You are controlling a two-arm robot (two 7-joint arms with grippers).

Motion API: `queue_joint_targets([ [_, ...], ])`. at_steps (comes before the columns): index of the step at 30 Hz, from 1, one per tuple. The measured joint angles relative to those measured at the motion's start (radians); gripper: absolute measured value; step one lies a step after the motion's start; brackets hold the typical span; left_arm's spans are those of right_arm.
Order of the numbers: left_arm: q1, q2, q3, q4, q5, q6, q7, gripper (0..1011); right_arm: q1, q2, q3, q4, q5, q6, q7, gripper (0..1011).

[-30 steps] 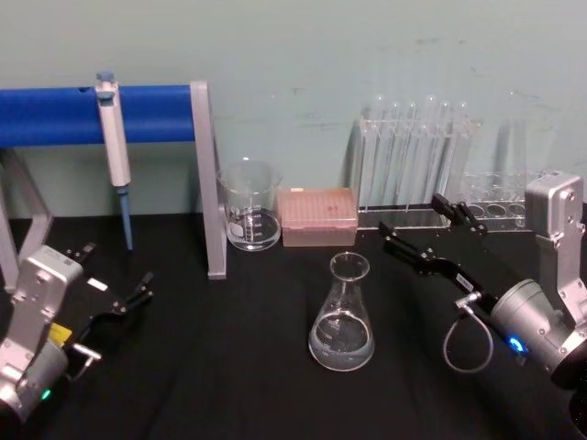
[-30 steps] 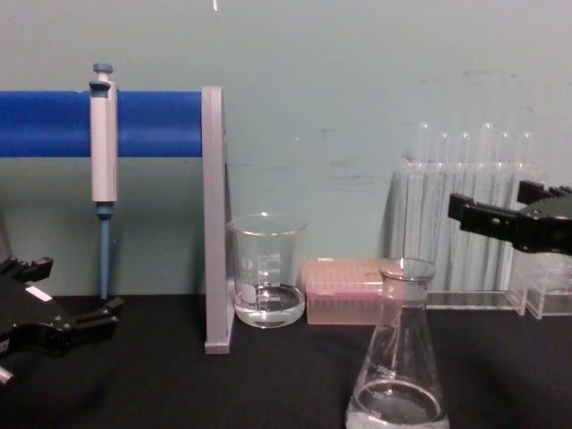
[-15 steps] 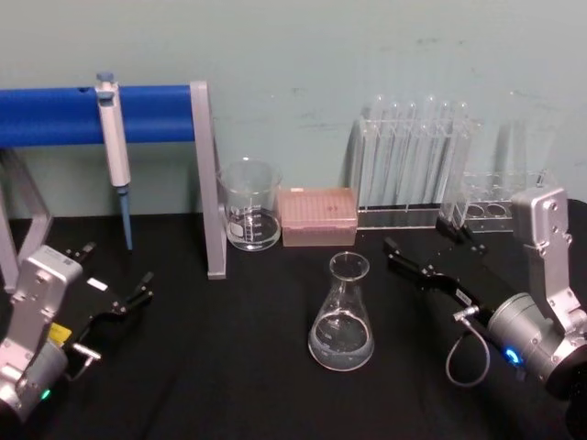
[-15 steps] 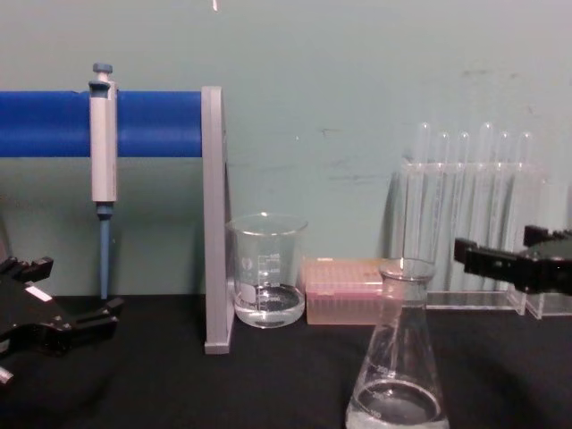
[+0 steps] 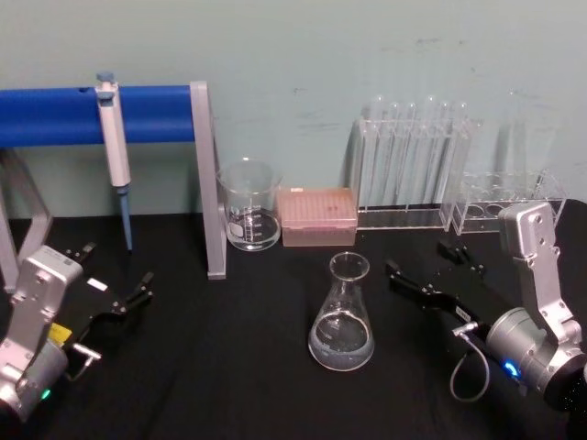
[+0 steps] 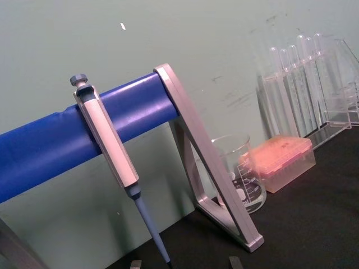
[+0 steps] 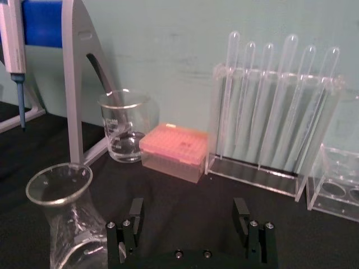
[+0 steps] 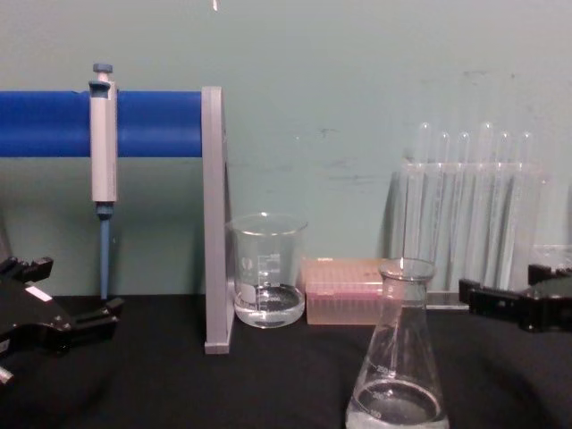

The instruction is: Grasp the erlenmeyer flask with one hand, shake it three times, then place it back.

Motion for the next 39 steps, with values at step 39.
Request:
queue_joint_targets([
  [39, 0.000, 0.000, 0.000, 0.000, 0.000, 0.000, 0.000, 1001, -0.001, -0.006, 0.002, 0.008, -0.012, 0.017, 0.006, 1000],
])
